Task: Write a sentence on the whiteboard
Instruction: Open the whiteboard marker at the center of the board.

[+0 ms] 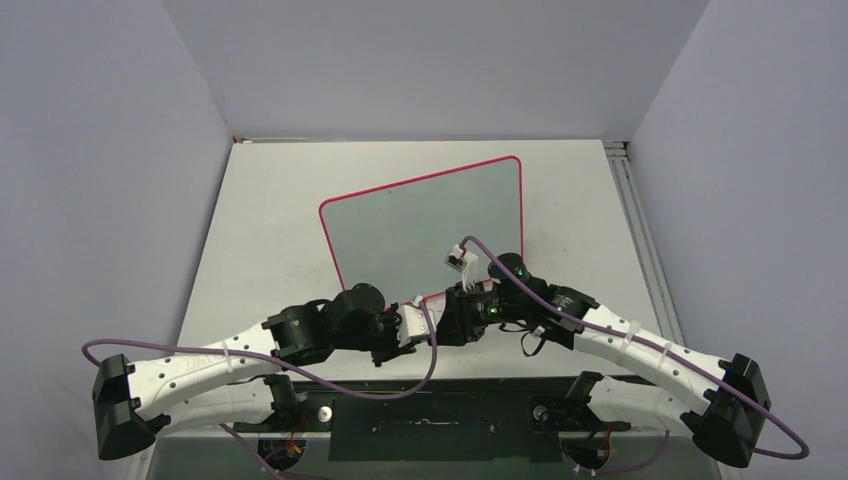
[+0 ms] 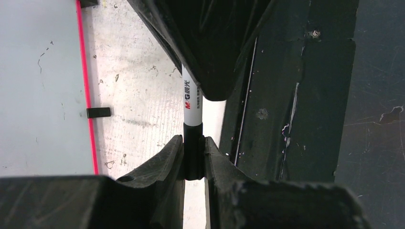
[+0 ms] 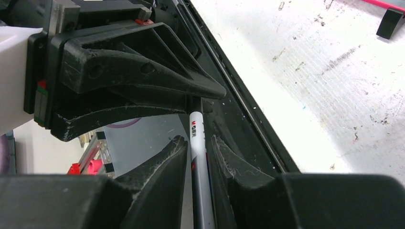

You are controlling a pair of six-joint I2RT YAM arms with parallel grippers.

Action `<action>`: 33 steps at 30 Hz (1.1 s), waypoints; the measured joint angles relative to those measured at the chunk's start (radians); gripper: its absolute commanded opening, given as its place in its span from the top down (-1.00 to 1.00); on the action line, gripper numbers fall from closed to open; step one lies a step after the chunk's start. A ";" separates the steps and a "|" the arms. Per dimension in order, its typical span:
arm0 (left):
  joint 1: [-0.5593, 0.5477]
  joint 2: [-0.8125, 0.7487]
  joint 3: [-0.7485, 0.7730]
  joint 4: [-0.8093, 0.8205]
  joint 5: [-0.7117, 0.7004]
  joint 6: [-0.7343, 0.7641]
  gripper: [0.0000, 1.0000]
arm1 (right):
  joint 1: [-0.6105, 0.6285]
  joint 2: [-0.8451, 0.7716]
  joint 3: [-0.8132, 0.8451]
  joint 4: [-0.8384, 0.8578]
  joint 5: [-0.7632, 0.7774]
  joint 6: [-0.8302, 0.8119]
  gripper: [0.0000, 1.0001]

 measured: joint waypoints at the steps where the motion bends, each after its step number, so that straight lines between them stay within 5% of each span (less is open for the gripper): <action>1: 0.000 0.000 0.000 0.000 0.000 0.000 1.00 | 0.000 0.000 -0.003 0.006 0.001 0.002 0.43; 17: 0.002 0.000 0.000 0.000 0.007 0.000 1.00 | -0.006 -0.011 -0.022 0.039 0.002 0.026 0.30; 33: 0.002 0.000 0.000 0.002 0.026 0.002 1.00 | -0.016 -0.033 -0.040 0.064 0.003 0.045 0.89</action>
